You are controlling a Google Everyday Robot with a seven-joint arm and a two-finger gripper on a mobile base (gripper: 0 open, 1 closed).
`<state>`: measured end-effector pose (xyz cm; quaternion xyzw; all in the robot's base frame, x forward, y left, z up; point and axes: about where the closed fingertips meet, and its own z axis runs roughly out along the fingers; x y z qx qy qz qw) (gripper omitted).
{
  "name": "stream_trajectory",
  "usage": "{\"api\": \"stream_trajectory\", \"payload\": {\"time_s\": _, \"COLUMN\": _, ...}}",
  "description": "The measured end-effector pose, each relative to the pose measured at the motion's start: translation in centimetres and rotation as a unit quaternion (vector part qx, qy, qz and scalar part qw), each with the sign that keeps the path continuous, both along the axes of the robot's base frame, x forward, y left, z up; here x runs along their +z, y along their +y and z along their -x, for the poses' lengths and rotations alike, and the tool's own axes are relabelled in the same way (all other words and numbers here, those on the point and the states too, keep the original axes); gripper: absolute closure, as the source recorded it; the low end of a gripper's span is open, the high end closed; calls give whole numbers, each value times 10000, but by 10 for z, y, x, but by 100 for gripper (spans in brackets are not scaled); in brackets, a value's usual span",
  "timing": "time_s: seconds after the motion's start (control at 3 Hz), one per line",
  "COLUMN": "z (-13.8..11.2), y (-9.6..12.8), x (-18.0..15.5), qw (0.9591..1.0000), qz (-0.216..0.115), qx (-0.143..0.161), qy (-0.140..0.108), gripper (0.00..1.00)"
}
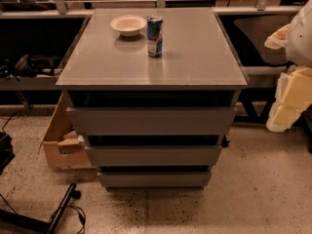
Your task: Open middle drawer
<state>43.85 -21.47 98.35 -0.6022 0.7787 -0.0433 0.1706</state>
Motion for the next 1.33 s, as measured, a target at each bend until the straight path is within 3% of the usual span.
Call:
{"api": "stream_trajectory", "payload": {"time_s": 0.33, "z": 0, "y": 0, "x": 0, "qw": 10000, "qz": 0, "qx": 0, "qy": 0, "gripper": 0}}
{"api": "stream_trajectory", "payload": {"time_s": 0.67, "z": 2, "y": 8, "x": -27, "qw": 10000, "qz": 54, "qx": 36, "qy": 63, "gripper": 0}}
{"api": "stream_trajectory", "payload": {"time_s": 1.0, "z": 11, "y": 18, "x": -82, "qw": 10000, "qz": 23, "qx": -64, "qy": 33, "gripper": 0}}
{"api": "stream_trajectory", "payload": {"time_s": 1.33, "z": 14, "y": 16, "x": -161, "qw": 9995, "qz": 147, "qx": -263, "qy": 79, "gripper": 0}}
